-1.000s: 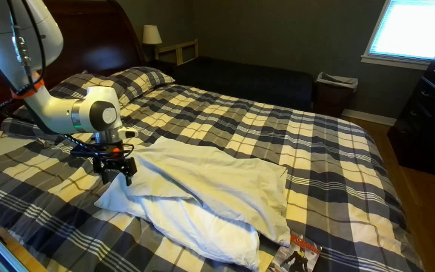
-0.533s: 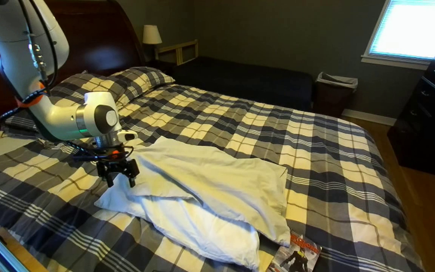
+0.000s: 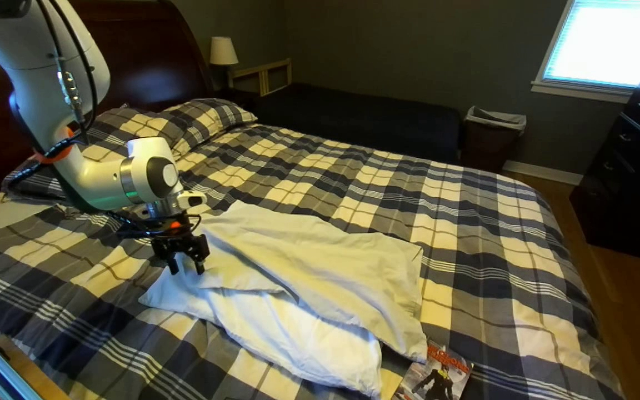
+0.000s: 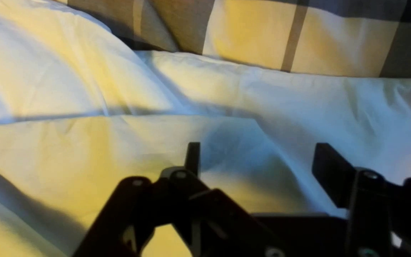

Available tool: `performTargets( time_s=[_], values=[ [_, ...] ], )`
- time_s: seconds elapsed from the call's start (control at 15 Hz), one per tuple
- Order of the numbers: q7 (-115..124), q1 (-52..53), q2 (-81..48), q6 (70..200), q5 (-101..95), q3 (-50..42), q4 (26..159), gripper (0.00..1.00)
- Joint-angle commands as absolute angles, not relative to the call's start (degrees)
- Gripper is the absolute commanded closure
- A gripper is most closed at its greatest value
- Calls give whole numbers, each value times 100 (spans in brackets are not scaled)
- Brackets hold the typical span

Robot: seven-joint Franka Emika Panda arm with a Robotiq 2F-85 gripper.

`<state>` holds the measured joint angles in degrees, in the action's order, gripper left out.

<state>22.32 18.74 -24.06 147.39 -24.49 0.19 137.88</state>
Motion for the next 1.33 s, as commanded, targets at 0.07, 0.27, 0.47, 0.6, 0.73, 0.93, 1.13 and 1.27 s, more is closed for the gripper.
performTargets(
  time_s=[0.07,0.27,0.47,0.6,0.73,0.93,1.13,1.27],
  values=[
    [2563,2071,-2575,14977,-2676,-248,13702,58],
    [2631,2115,-2513,15033,-2711,-316,13755,80],
    [2531,2083,-2405,15228,-2642,-281,13874,99],
    [2433,2064,-2311,15381,-2589,-236,13978,100],
    [2270,1987,-2240,15479,-2446,-142,14080,100],
    [1896,1838,-2150,15665,-2210,63,14249,100],
    [1422,1648,-2026,15857,-1796,347,14461,100],
    [1090,1497,-1977,15894,-1429,564,14551,100]
  ],
)
